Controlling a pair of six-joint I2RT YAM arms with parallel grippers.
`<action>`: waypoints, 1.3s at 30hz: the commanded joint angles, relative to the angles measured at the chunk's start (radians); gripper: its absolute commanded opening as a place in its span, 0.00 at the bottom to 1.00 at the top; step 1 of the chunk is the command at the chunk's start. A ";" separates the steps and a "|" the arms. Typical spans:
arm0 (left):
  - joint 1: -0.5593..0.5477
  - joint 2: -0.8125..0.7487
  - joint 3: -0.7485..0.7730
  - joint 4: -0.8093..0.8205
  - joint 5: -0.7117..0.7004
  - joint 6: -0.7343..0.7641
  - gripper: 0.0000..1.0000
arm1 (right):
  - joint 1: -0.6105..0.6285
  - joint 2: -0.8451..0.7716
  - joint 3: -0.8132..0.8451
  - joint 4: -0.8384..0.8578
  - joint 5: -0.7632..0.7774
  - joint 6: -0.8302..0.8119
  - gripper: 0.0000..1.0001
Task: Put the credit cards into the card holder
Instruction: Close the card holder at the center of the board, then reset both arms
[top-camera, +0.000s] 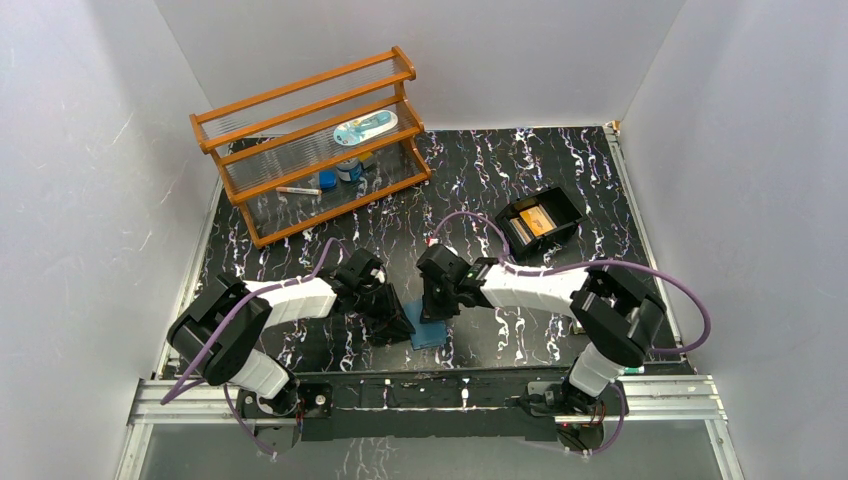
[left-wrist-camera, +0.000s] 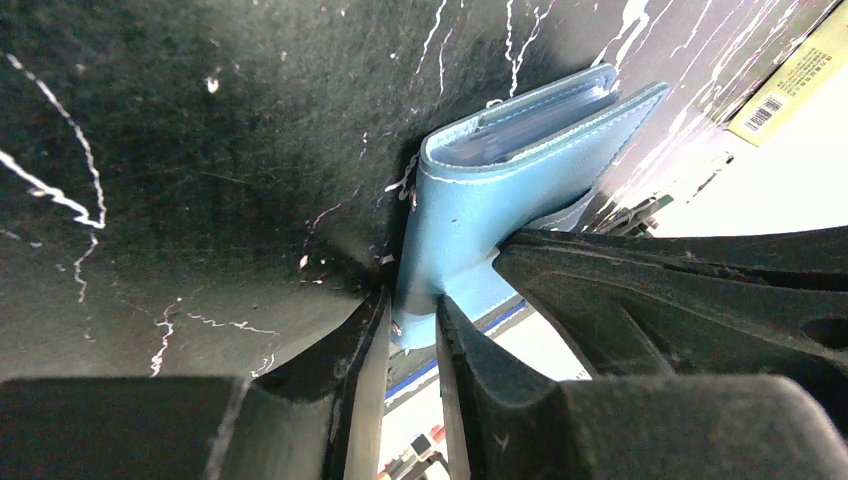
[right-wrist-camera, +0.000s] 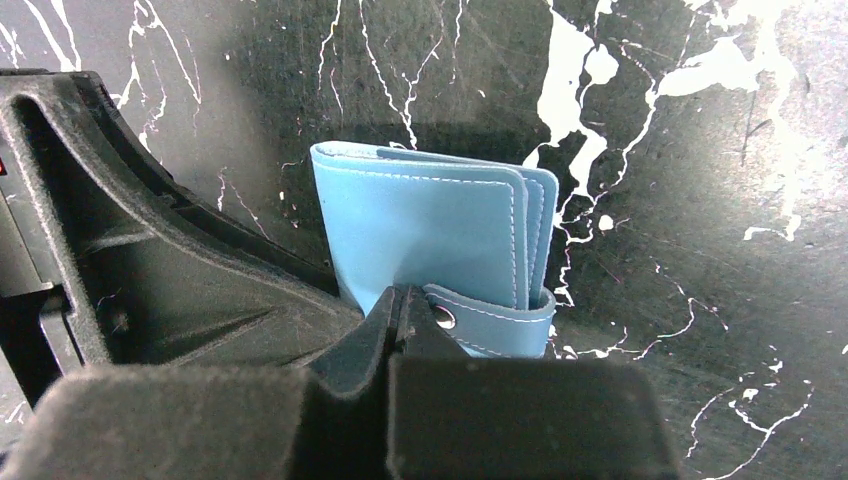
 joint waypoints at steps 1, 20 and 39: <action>-0.006 -0.033 0.021 -0.042 -0.009 0.013 0.23 | -0.005 0.089 -0.016 -0.134 0.078 -0.037 0.00; 0.016 -0.216 0.589 -0.642 -0.435 0.252 0.35 | -0.096 -0.269 0.287 -0.263 0.280 -0.261 0.56; 0.016 -0.566 0.723 -0.746 -0.548 0.479 0.99 | -0.105 -0.697 0.222 -0.422 0.501 -0.255 0.98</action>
